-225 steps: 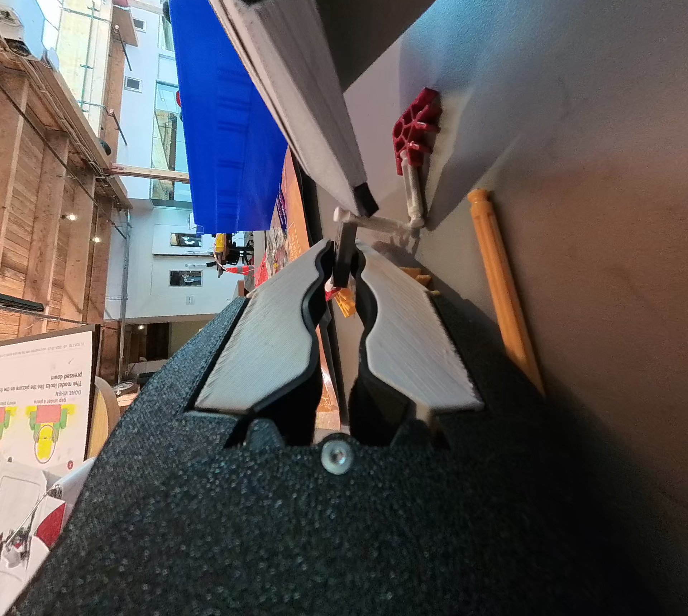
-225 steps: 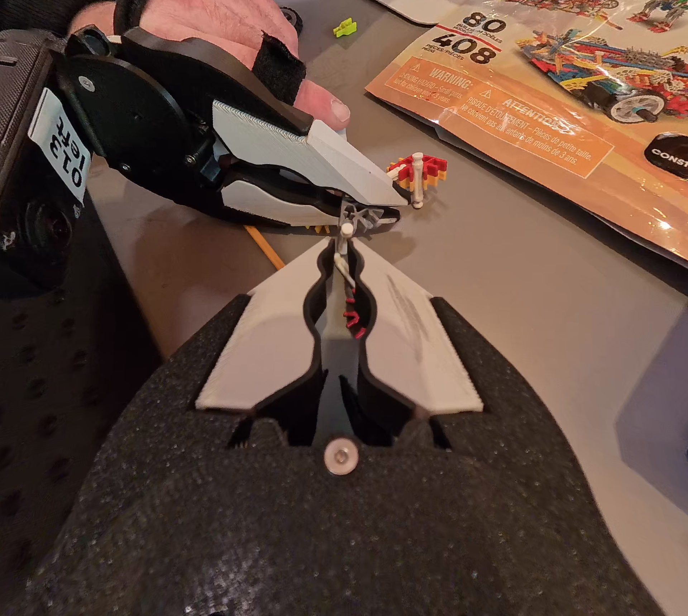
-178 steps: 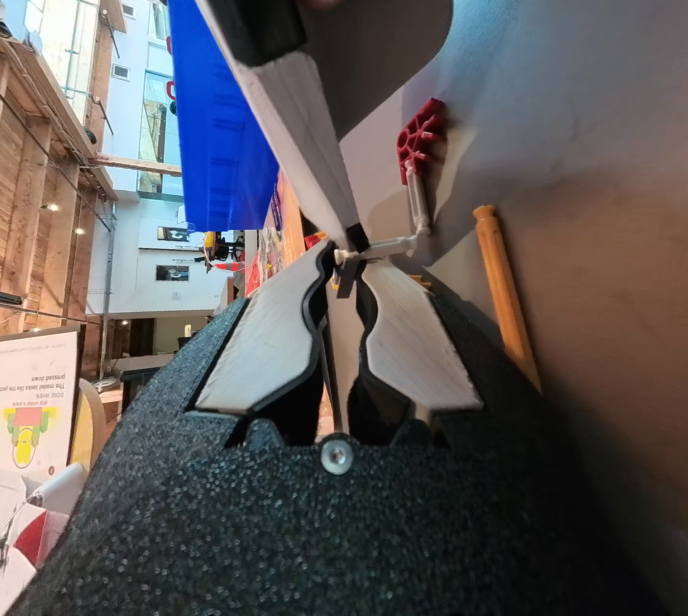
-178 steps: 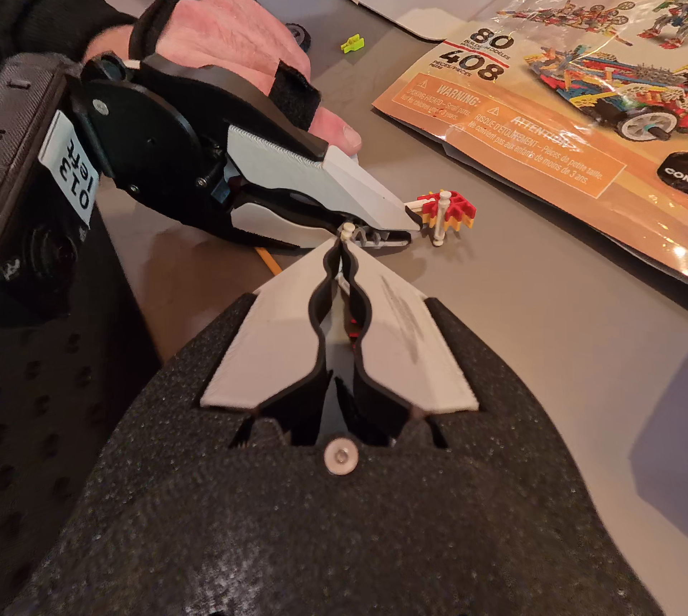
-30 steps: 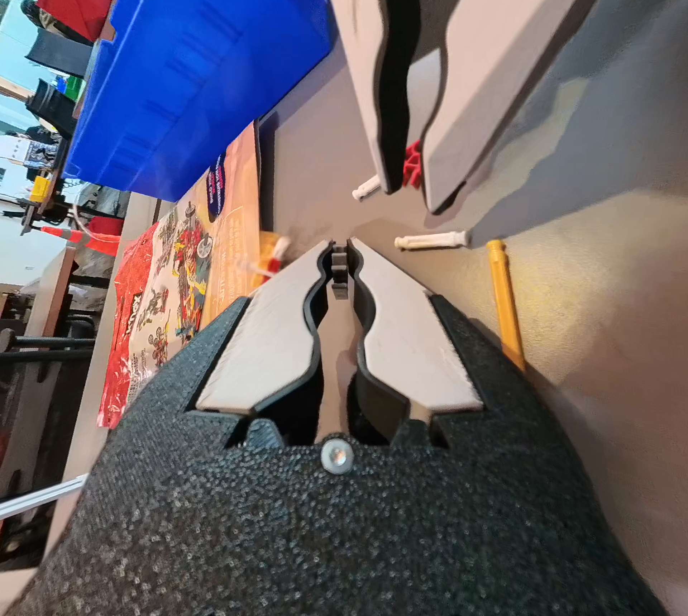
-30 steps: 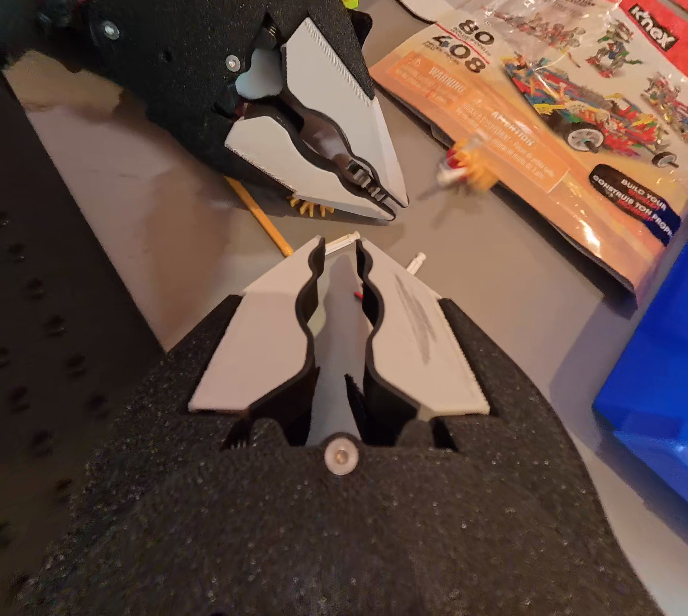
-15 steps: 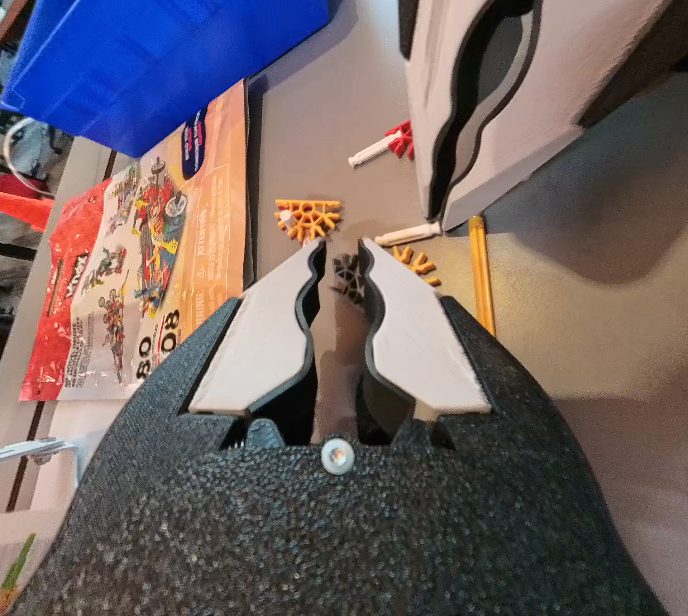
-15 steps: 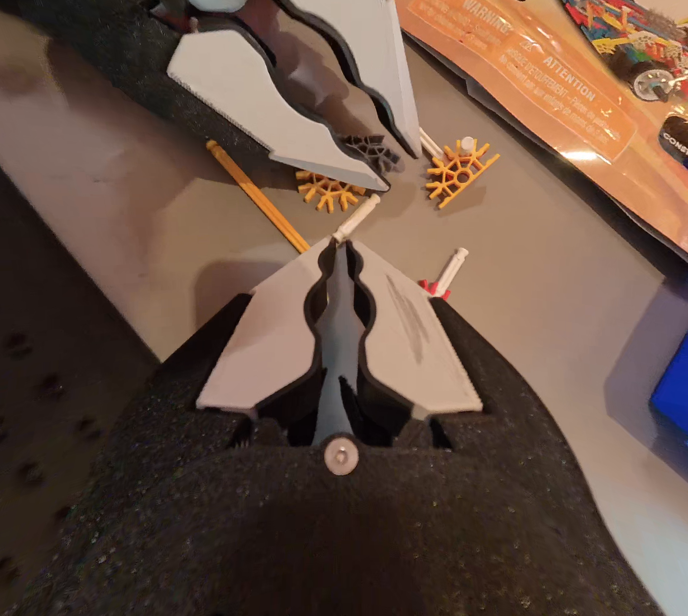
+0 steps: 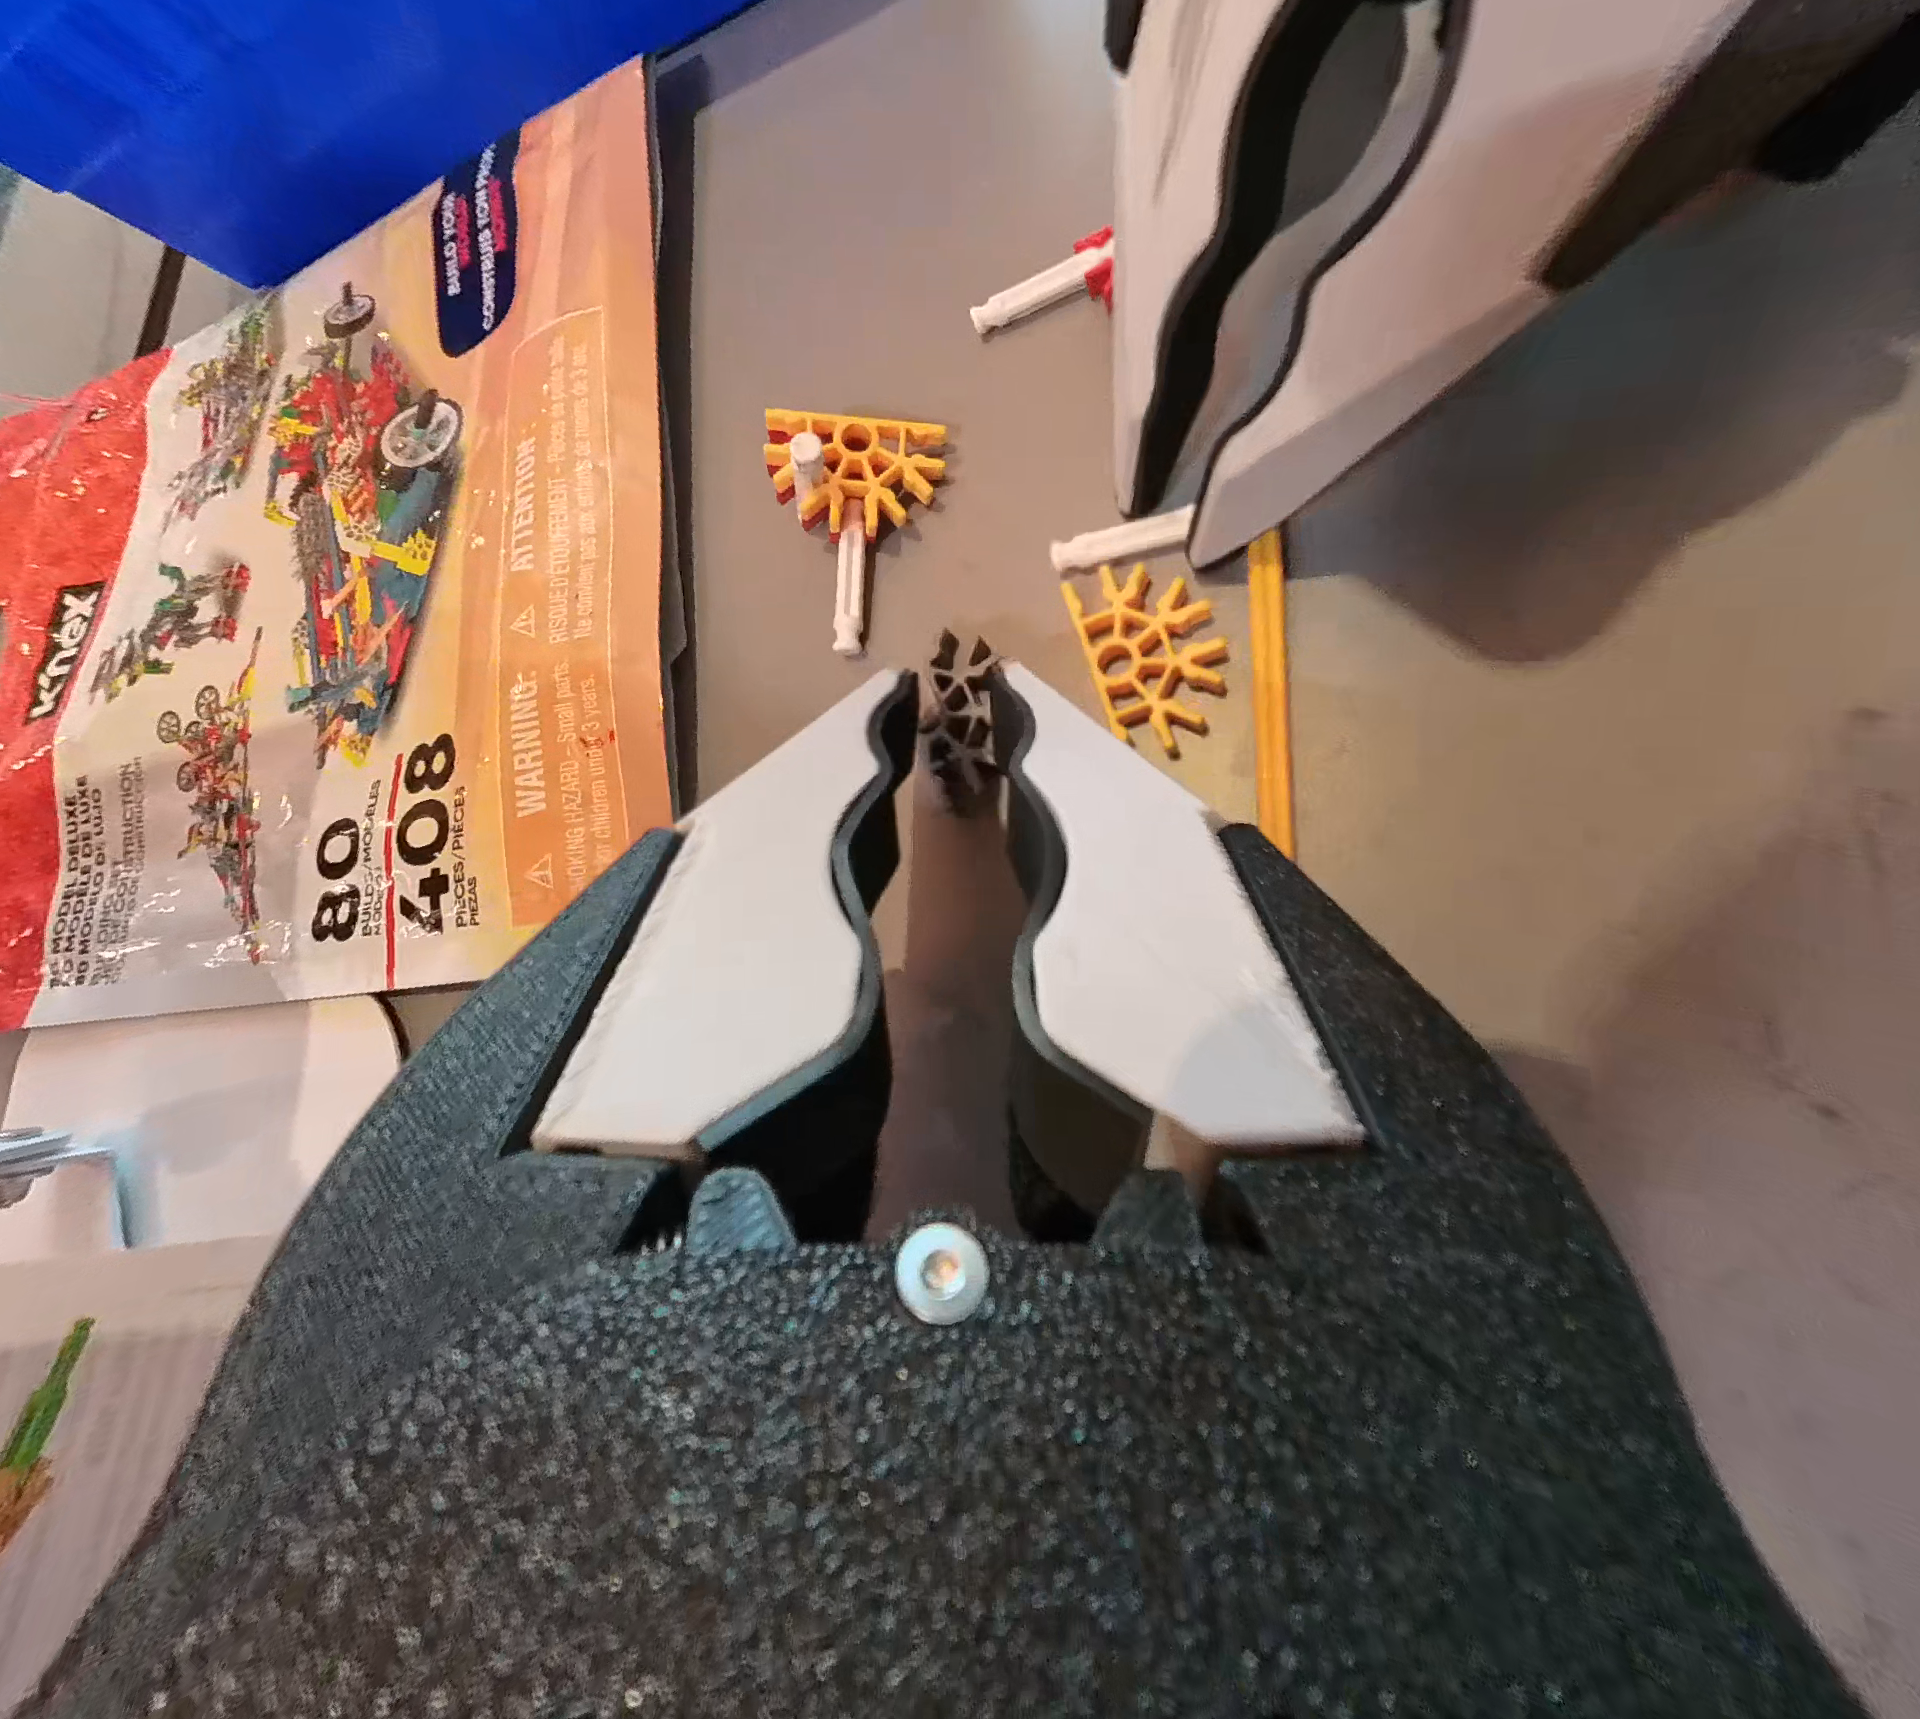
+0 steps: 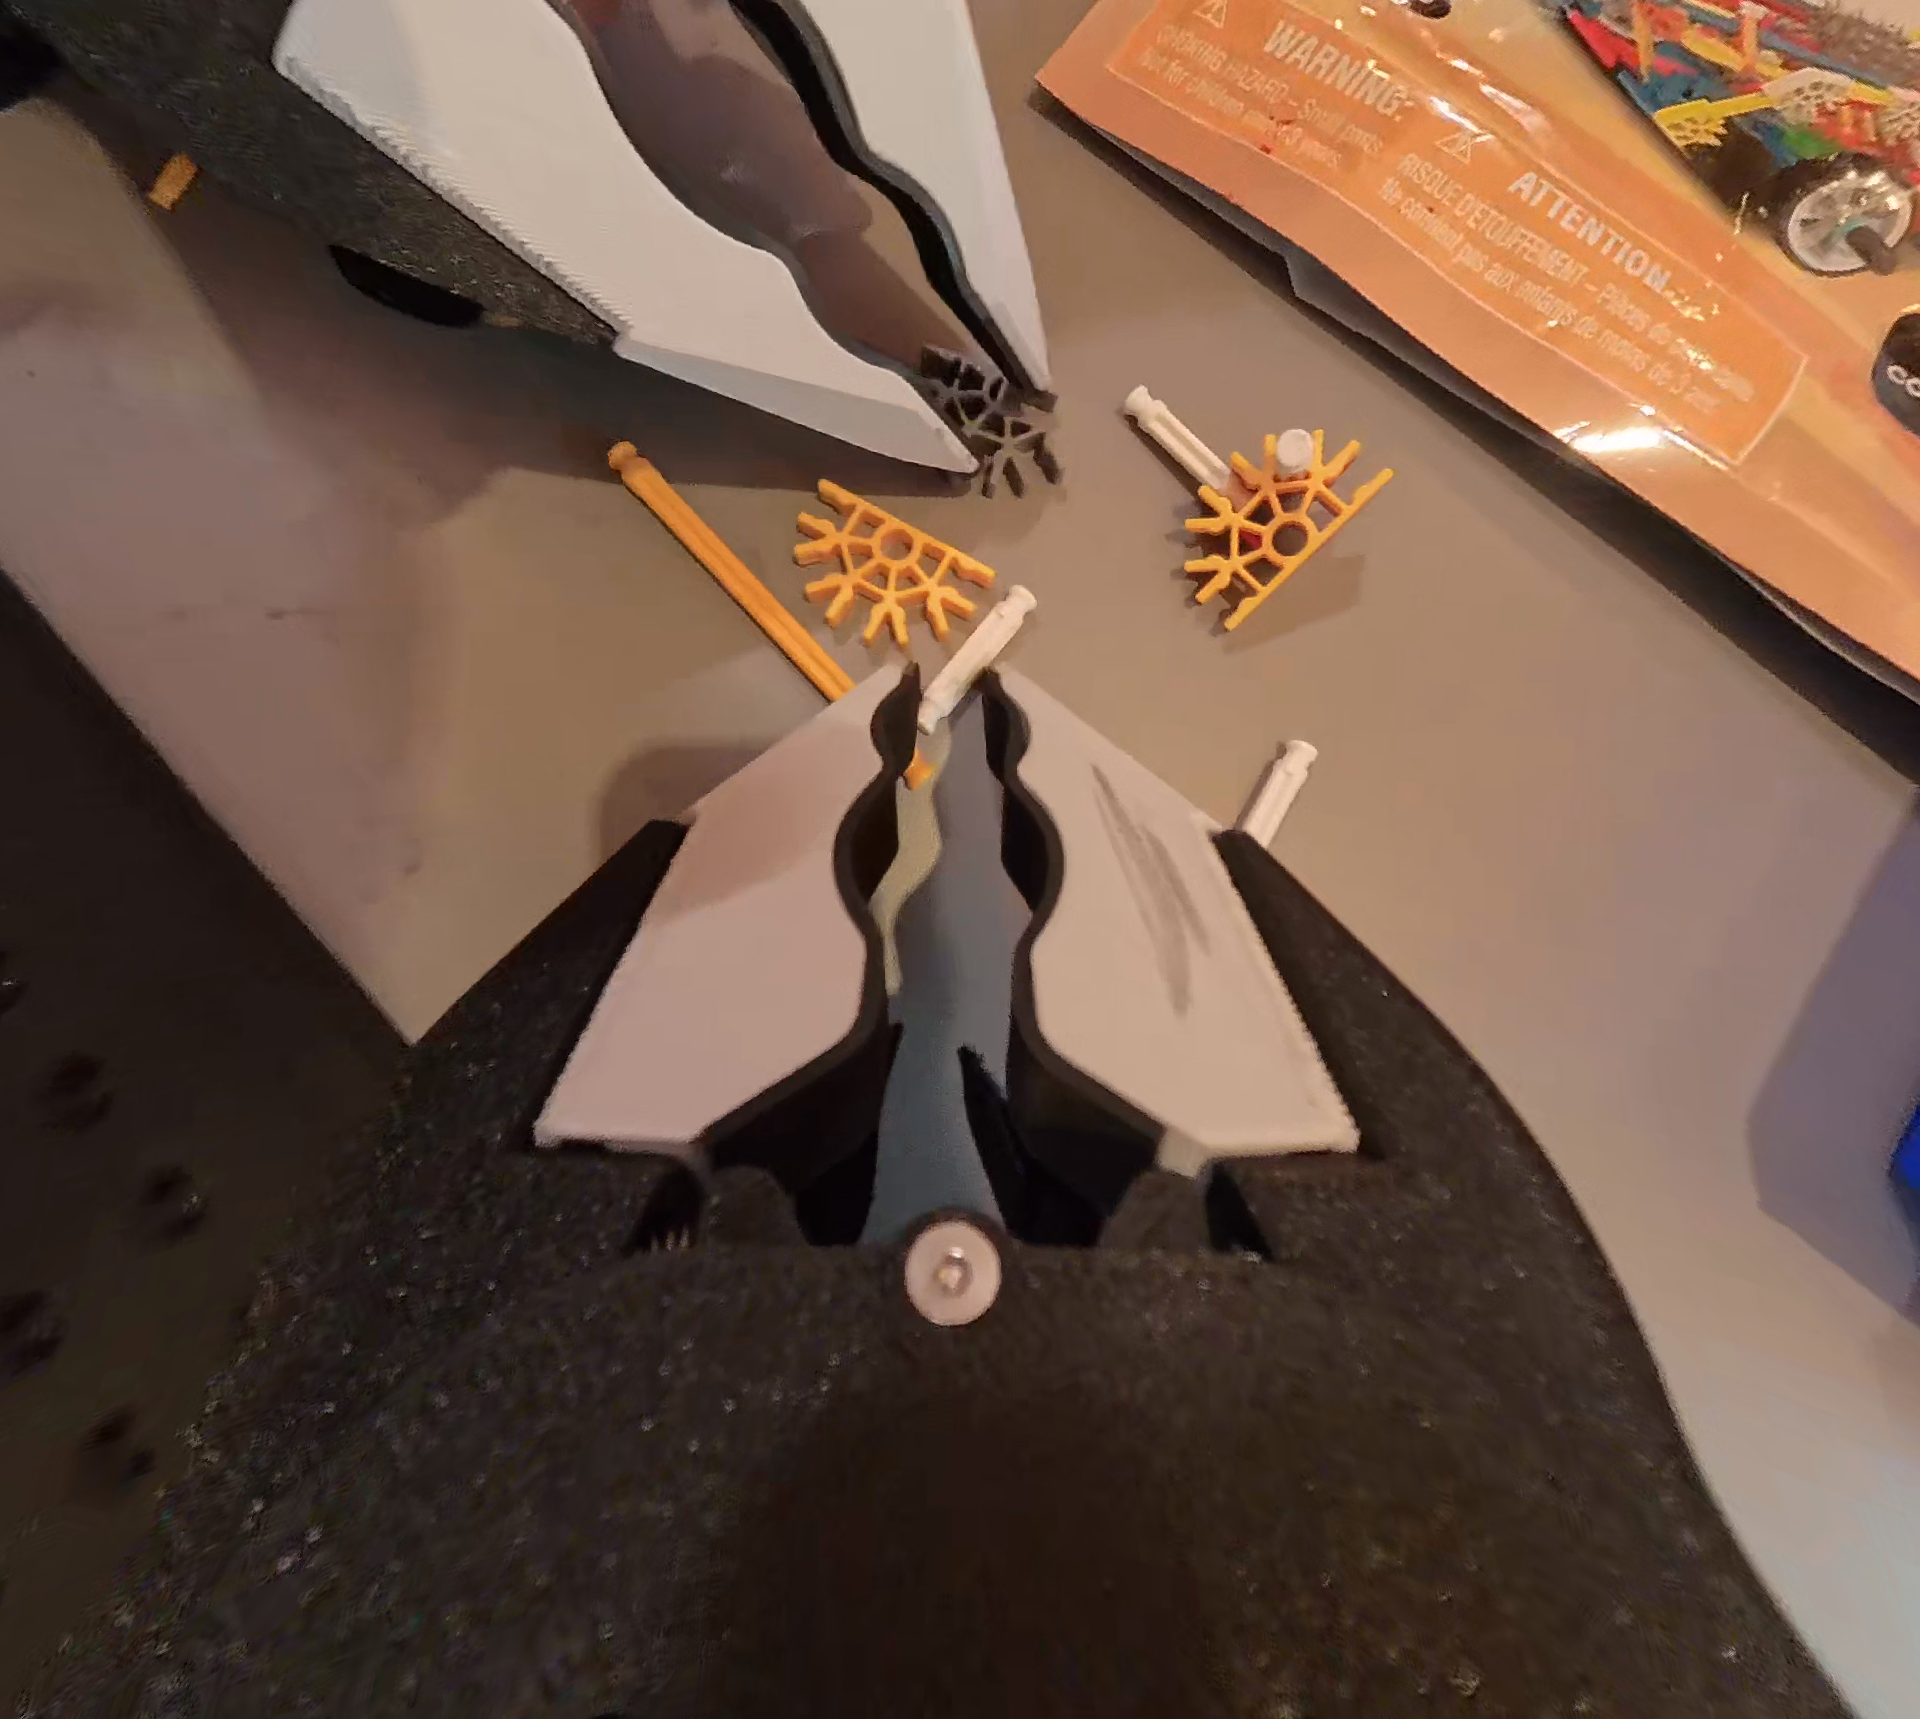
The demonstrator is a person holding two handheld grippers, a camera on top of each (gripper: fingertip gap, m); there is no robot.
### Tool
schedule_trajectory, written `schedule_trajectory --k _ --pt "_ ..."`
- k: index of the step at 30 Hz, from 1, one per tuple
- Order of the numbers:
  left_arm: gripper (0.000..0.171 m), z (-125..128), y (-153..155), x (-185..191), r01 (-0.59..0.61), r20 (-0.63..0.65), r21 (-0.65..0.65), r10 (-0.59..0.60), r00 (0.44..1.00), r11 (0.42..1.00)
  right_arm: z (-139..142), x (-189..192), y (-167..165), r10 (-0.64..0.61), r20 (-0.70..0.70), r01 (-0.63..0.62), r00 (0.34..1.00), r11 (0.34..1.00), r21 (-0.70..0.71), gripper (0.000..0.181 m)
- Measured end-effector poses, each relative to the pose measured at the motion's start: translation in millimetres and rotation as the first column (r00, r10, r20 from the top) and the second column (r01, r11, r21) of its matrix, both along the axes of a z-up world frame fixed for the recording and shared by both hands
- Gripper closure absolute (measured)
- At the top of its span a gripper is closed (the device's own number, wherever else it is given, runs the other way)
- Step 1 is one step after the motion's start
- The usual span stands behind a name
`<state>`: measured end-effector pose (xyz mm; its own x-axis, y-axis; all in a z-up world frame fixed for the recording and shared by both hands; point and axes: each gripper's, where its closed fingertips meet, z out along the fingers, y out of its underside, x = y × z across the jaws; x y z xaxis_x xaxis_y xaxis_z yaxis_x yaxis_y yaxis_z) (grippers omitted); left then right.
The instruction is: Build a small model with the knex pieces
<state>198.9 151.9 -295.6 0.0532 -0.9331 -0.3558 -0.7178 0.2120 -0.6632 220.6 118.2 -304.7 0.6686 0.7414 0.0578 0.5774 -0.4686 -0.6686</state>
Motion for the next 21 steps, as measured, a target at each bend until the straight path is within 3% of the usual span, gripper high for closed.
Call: schedule_trajectory --k 12,21 --pt "0.147 -4.5 -1.7 -19.1 -0.015 -0.017 -0.181 0.012 1.0 0.983 7.7 -0.3 2.1 0.038 -0.02 -0.038 0.999 0.999 -0.002 0.17" --pt "0.164 -0.8 -14.3 -22.8 0.044 -0.023 -0.221 -0.05 0.998 0.974 0.1 -1.2 2.7 0.067 0.016 -0.066 0.998 0.997 -0.034 0.176"
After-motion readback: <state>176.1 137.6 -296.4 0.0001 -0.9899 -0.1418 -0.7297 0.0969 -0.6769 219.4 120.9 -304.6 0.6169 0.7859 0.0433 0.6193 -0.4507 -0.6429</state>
